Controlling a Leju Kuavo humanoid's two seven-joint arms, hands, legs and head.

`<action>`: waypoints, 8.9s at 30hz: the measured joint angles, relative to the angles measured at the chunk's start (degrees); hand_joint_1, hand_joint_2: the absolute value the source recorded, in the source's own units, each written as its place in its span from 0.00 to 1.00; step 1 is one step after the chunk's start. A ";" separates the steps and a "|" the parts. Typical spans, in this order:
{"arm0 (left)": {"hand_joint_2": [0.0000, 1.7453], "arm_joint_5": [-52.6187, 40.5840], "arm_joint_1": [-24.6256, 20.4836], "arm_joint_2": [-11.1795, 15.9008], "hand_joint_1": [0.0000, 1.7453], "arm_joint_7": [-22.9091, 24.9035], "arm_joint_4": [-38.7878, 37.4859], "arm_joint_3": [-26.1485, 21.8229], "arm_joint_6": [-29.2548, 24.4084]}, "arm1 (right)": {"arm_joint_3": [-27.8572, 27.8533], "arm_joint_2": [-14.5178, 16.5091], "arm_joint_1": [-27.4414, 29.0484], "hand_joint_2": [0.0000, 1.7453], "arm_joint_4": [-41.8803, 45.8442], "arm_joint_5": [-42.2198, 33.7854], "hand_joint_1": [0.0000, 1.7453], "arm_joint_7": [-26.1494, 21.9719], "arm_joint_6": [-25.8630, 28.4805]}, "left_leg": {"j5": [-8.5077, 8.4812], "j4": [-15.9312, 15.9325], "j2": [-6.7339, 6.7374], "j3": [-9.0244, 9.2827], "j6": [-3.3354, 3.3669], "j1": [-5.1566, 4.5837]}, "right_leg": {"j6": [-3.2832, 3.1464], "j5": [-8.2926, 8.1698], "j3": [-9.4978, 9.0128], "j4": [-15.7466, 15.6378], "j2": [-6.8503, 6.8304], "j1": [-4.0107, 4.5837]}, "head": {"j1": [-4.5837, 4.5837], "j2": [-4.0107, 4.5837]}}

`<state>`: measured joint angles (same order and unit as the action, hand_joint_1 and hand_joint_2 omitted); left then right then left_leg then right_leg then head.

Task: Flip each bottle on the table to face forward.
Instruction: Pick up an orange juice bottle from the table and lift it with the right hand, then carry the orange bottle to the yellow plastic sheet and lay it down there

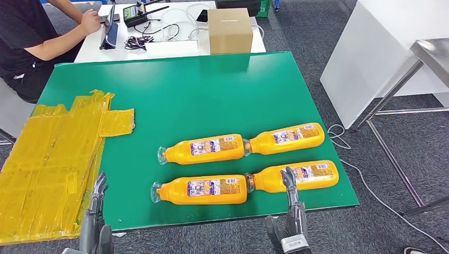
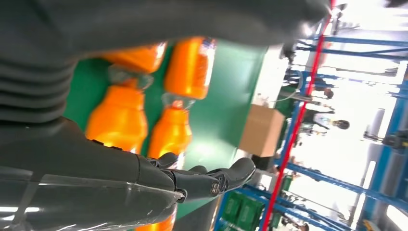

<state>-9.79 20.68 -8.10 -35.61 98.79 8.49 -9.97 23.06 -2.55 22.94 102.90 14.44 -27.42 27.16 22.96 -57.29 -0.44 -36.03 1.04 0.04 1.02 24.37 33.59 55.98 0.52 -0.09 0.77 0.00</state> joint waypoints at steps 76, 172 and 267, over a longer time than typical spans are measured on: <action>0.00 -0.92 -6.10 0.10 0.00 1.54 -8.54 -1.03 8.31 | 10.43 -4.91 -24.38 1.00 -16.88 41.69 0.00 32.49 -20.02 | 0.04 -0.01 0.02 0.31 0.12 -0.09 | 0.13 0.08 -0.34 0.00 0.00 -0.07 | 0.02 0.00; 1.00 50.02 -2.72 -1.21 0.00 17.79 -9.57 -1.53 28.17 | 14.42 3.46 -24.65 1.00 -19.59 8.98 1.00 16.50 -9.67 | 0.80 0.00 0.15 1.31 -0.12 -0.05 | 0.03 0.72 -1.30 0.00 0.12 0.00 | 0.02 0.00; 1.00 -13.14 -3.68 -5.12 1.00 1.11 2.66 -27.91 -5.93 | 20.30 -1.71 -16.04 0.00 -9.23 24.22 0.00 20.96 1.65 | 0.81 -0.01 -0.04 1.10 -0.12 -0.07 | 0.03 0.74 -1.07 -0.02 -0.02 -0.01 | 0.01 0.00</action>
<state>-22.93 17.00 -13.22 -34.49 101.44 -19.42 -15.90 43.36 -4.26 6.89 93.67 38.67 -6.45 28.81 23.77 -57.29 -0.48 -34.93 0.92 -0.04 1.04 25.11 32.52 55.96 0.51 -0.10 0.78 0.00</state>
